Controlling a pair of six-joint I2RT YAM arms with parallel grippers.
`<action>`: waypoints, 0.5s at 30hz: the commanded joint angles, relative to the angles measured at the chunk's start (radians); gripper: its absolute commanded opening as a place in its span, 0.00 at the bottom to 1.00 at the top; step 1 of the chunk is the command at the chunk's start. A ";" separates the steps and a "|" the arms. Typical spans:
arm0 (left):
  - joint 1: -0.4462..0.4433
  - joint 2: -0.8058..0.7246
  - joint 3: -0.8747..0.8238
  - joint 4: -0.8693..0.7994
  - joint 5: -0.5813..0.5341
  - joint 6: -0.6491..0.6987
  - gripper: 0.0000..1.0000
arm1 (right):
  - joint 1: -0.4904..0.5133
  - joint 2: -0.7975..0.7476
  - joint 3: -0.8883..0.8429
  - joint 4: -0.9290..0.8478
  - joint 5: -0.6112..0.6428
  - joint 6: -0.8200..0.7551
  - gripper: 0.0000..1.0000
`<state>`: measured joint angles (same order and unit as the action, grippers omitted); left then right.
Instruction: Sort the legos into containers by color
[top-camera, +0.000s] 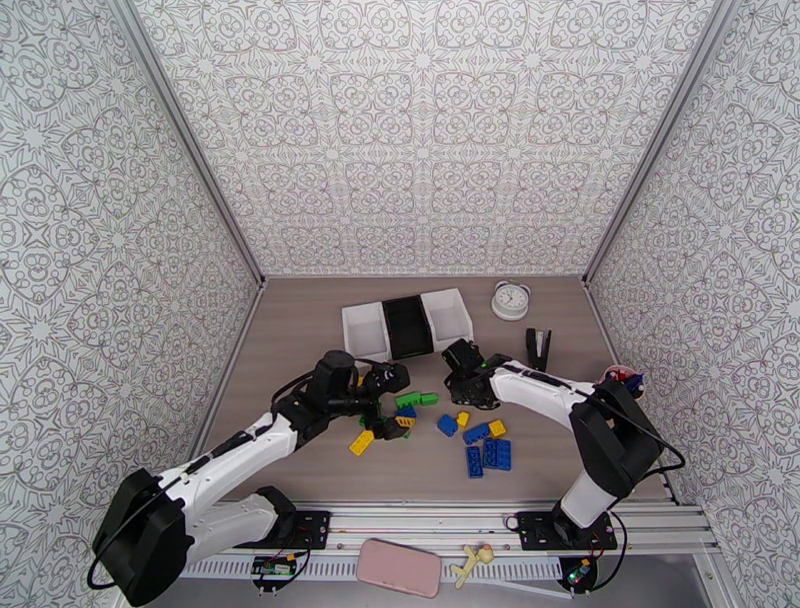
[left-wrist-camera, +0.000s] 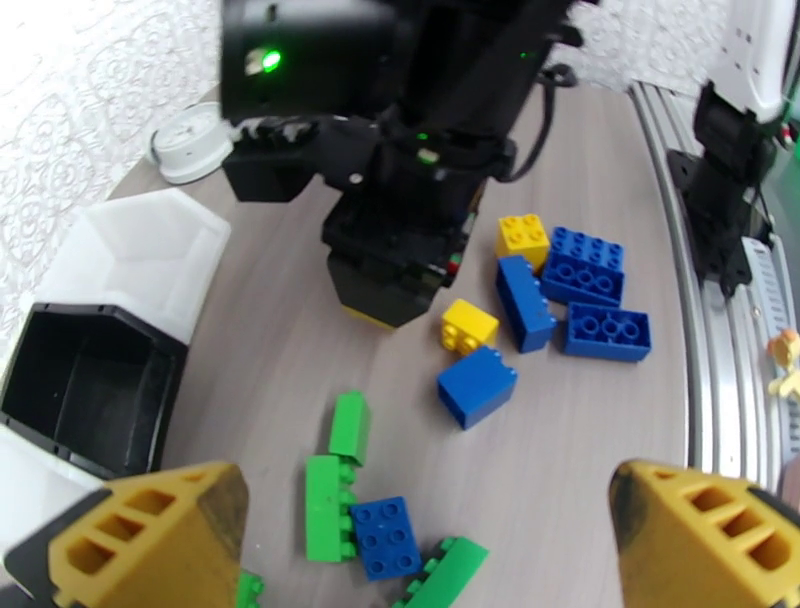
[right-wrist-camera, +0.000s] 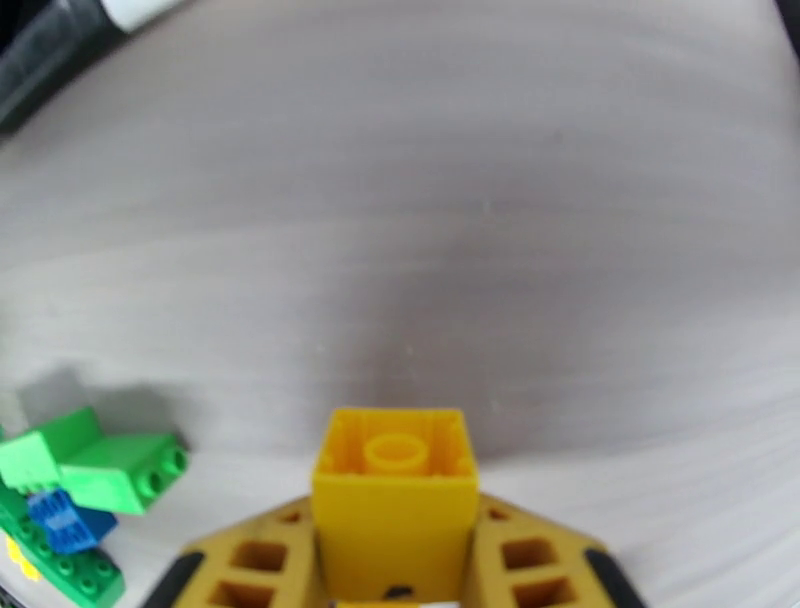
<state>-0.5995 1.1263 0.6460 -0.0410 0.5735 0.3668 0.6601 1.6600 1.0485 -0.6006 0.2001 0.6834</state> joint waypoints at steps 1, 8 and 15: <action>-0.006 -0.054 0.005 0.090 -0.106 -0.096 1.00 | -0.004 -0.040 0.060 0.056 0.082 -0.075 0.24; -0.022 -0.091 -0.028 0.176 -0.251 -0.251 1.00 | -0.066 0.028 0.214 0.179 0.094 -0.246 0.24; -0.039 -0.109 -0.107 0.315 -0.368 -0.402 1.00 | -0.139 0.188 0.418 0.288 0.047 -0.308 0.24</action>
<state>-0.6292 1.0290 0.5537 0.1944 0.2848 0.0502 0.5411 1.7767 1.3891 -0.3737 0.2581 0.4271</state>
